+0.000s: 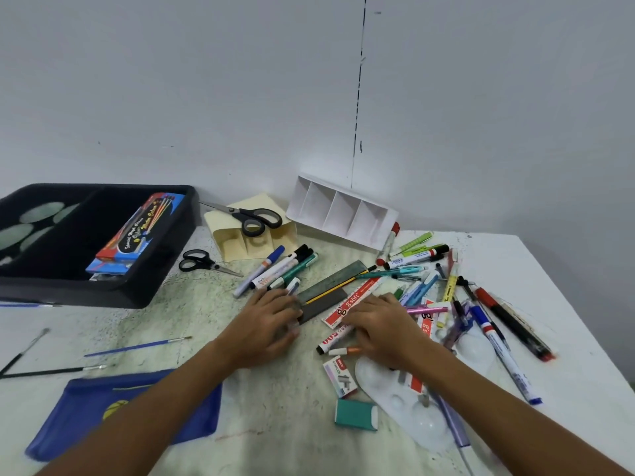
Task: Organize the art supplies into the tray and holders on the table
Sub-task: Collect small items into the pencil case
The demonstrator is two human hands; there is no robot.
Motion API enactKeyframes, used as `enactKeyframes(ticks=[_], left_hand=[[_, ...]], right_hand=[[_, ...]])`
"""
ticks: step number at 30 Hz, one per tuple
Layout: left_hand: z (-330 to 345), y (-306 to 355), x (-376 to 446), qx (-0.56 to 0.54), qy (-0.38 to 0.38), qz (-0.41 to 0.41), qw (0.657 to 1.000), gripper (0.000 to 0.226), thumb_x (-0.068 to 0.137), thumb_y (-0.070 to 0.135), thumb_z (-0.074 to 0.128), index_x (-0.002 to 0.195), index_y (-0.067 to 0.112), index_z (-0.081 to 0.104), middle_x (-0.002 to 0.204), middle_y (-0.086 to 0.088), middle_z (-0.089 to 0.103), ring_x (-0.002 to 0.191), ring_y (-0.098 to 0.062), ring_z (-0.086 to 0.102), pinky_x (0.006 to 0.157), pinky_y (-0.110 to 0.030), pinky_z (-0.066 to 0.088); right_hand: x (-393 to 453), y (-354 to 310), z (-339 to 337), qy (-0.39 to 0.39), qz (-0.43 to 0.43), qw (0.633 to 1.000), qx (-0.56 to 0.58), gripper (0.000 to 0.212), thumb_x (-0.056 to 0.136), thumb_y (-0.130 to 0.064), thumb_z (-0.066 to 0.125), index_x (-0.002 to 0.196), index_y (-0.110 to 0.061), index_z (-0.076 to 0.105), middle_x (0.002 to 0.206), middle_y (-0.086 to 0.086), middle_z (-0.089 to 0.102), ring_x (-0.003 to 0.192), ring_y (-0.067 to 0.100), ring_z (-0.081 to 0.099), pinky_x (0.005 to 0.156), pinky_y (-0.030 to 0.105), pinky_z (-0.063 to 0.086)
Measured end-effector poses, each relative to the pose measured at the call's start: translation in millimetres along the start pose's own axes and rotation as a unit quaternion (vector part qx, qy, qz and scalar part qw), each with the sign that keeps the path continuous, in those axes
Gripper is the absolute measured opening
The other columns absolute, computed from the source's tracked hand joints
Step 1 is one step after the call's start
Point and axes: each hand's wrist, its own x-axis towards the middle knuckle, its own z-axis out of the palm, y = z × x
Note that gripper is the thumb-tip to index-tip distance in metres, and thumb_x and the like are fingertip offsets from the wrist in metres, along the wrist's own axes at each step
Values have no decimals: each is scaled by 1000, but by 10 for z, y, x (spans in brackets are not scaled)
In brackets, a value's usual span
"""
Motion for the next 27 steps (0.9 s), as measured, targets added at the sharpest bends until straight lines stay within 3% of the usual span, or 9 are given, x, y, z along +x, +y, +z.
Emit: enactKeyframes(ticks=[2,7,11,16,18,21,24,27], left_hand=[[-34,-11,29,-21,25,14,999,38,90,41,49,104,15,72,120,-3,66,119,-25,55,101,-48,43],[-124,-56,46,-93,41,12,995,30,82,41,57,80,16,73,112,-1,67,112,-21,56,96,-43,43],[-189,-123,-8,-156,89,-21,984,20,77,23,64,87,9,74,100,-3,69,99,-17,61,88,-36,50],[-230,-143,-89,-274,154,-110,943,21,78,7,60,94,4,73,91,-1,69,84,-4,61,73,-15,47],[-254,-111,-90,-367,175,-186,894,19,83,7,57,94,6,72,86,-1,69,76,-4,61,65,-14,47],[-334,-46,-9,-565,209,-289,744,23,99,9,47,99,3,69,87,-13,69,73,-21,60,58,-23,49],[-387,84,158,-679,204,-337,620,37,99,34,44,118,7,62,102,-12,71,91,-28,65,70,-33,54],[-358,307,340,-761,150,-332,537,60,90,56,44,125,9,59,117,-12,69,109,-28,66,82,-41,57]], right_hand=[[24,3,-27,6,11,1000,15,37,92,-27,41,115,-22,69,111,-5,70,107,16,59,97,31,31],[232,-81,-108,44,27,997,60,29,94,-16,53,118,-17,69,110,0,71,100,16,64,96,33,44],[497,-276,-116,-27,-9,995,98,26,90,-17,61,115,-18,70,103,3,65,95,18,55,81,32,45],[768,-435,-44,-115,-21,993,26,33,87,-33,65,119,-24,66,110,4,49,104,19,40,83,32,37],[817,-439,-41,-115,-19,993,25,29,88,-32,65,115,-22,67,110,4,49,103,18,41,84,33,38],[835,-426,-90,-66,11,990,125,27,91,-30,63,113,-16,67,110,3,55,100,14,46,88,33,42],[835,-464,-199,69,97,942,314,21,89,-26,68,108,-18,71,95,-6,64,85,6,56,74,25,46],[863,-551,-283,113,103,934,323,14,91,-30,66,93,-21,76,74,-16,64,70,-1,58,63,18,44]])
